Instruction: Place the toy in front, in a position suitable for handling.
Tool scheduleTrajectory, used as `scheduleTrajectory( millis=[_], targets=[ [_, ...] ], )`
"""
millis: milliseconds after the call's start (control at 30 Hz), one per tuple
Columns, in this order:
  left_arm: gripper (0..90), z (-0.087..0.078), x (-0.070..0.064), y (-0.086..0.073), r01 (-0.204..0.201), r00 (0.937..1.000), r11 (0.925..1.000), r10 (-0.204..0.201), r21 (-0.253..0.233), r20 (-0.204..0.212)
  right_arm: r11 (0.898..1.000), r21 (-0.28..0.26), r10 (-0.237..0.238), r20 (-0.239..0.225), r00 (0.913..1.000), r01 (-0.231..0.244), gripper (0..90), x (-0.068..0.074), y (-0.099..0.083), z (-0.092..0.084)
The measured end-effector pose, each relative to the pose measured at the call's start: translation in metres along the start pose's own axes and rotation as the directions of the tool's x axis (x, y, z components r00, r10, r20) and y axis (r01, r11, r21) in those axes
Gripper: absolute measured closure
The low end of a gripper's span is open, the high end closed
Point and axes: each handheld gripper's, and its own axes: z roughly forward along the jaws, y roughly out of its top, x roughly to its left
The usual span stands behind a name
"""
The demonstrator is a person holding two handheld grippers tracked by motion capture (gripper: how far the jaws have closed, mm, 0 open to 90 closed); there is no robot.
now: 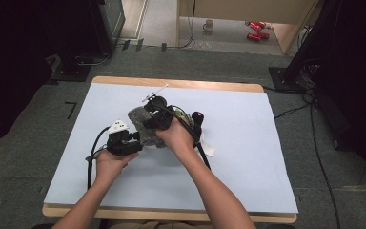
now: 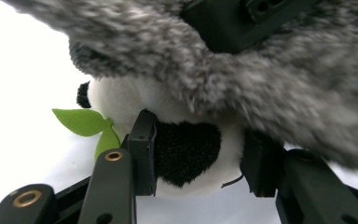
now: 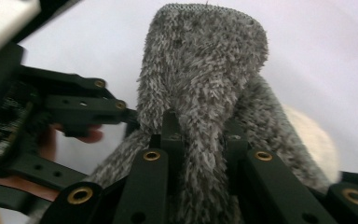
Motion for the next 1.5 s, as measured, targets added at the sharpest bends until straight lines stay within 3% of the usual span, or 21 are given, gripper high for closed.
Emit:
scheduleTrajectory(
  millis=[167, 267, 333, 433, 533, 733, 933, 1267, 1500],
  targets=[
    [54.7, 0.001, 0.0, 0.0, -0.008, 1.0, 1.0, 0.008, 0.002, 0.004, 1.0, 0.012, 0.008, 0.055, 0.9984, -0.009, 77.8, -0.015, -0.004, -0.009],
    [54.7, 0.001, 0.001, 0.0, -0.007, 0.9999, 1.0, 0.007, 0.003, 0.009, 0.999, 0.026, 0.04, 0.061, 0.9973, -0.042, 77.8, -0.028, -0.006, -0.015],
    [54.7, 0.001, 0.002, 0.0, -0.007, 0.9999, 1.0, 0.007, 0.006, 0.012, 0.998, 0.045, 0.037, 0.076, 0.9964, -0.04, 77.8, -0.034, -0.007, -0.018],
    [54.7, 0.001, 0.004, 0.0, -0.003, 0.9997, 1.0, 0.002, 0.007, 0.023, 0.996, 0.085, 0.014, 0.148, 0.9889, -0.027, 78.1, -0.043, -0.01, -0.024],
    [54.7, 0.001, 0.003, 0.0, -0.015, 0.9996, 0.9999, 0.015, 0.008, 0.023, 0.994, 0.089, 0.054, 0.159, 0.9858, -0.069, 78.3, -0.058, -0.017, -0.028],
    [54.7, 0.001, 0.003, -0.001, -0.025, 0.9993, 0.9997, 0.025, 0.008, 0.028, 0.992, 0.057, 0.098, 0.209, 0.973, -0.112, 78.1, -0.078, -0.028, -0.04],
    [54.6, 0.001, 0.003, -0.003, -0.032, 0.9992, 0.9994, 0.032, 0.008, 0.022, 0.985, 0.027, 0.161, 0.194, 0.9676, -0.169, 78.4, -0.091, -0.033, -0.053],
    [54.8, 0.0, 0.008, -0.006, -0.062, 0.9973, 0.9974, 0.06, 0.036, 0.043, 0.983, -0.059, 0.182, 0.2, 0.9626, -0.174, 78.4, -0.097, -0.029, -0.085],
    [54.7, -0.001, 0.007, -0.009, -0.092, 0.9952, 0.9938, 0.09, 0.062, 0.04, 0.968, -0.113, 0.242, 0.203, 0.9487, -0.223, 78.3, -0.112, -0.036, -0.102]
  ],
)
